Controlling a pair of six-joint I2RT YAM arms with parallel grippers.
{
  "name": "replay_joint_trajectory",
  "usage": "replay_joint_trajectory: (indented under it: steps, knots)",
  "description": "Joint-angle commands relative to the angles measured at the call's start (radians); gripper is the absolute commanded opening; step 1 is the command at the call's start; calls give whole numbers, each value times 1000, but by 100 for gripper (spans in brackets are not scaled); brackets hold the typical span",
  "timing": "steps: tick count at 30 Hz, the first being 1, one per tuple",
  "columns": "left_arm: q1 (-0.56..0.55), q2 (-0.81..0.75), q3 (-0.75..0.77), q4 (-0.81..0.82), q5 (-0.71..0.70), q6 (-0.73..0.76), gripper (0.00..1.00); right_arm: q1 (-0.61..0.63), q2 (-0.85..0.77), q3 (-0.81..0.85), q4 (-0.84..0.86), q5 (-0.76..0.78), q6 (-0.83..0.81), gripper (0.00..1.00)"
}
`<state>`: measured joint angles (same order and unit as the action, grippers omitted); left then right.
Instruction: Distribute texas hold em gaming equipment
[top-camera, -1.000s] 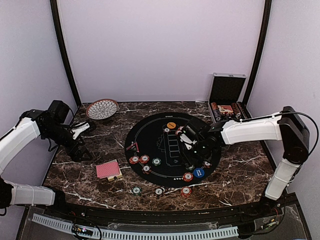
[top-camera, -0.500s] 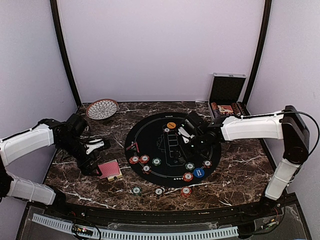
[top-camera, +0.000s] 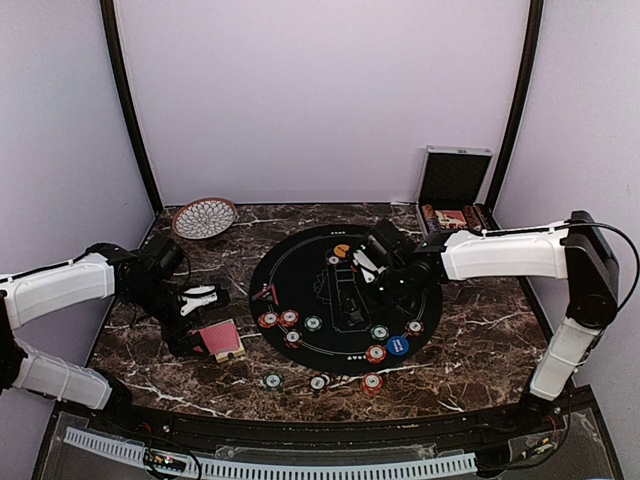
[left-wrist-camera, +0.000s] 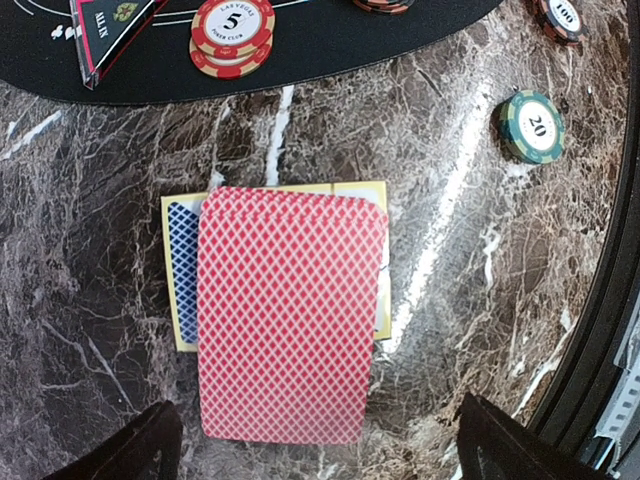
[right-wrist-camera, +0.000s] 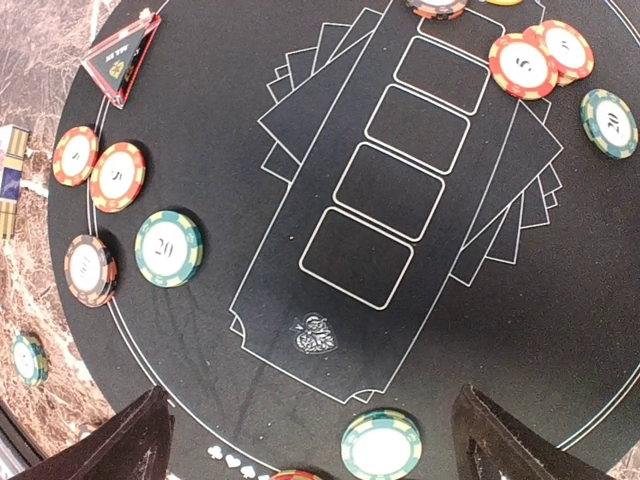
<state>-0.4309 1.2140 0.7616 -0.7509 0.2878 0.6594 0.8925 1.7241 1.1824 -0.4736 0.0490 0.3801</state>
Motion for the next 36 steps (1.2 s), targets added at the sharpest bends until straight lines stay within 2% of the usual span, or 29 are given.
replay_joint_trajectory:
  steps: [1, 36]
  knots:
    - [-8, 9, -5, 0, -3, 39, 99, 13, -15, 31, 16, 4, 13, 99]
    - [-14, 93, -8, 23, -60, 105, 99, 36, -33, 29, 18, -14, 21, 99]
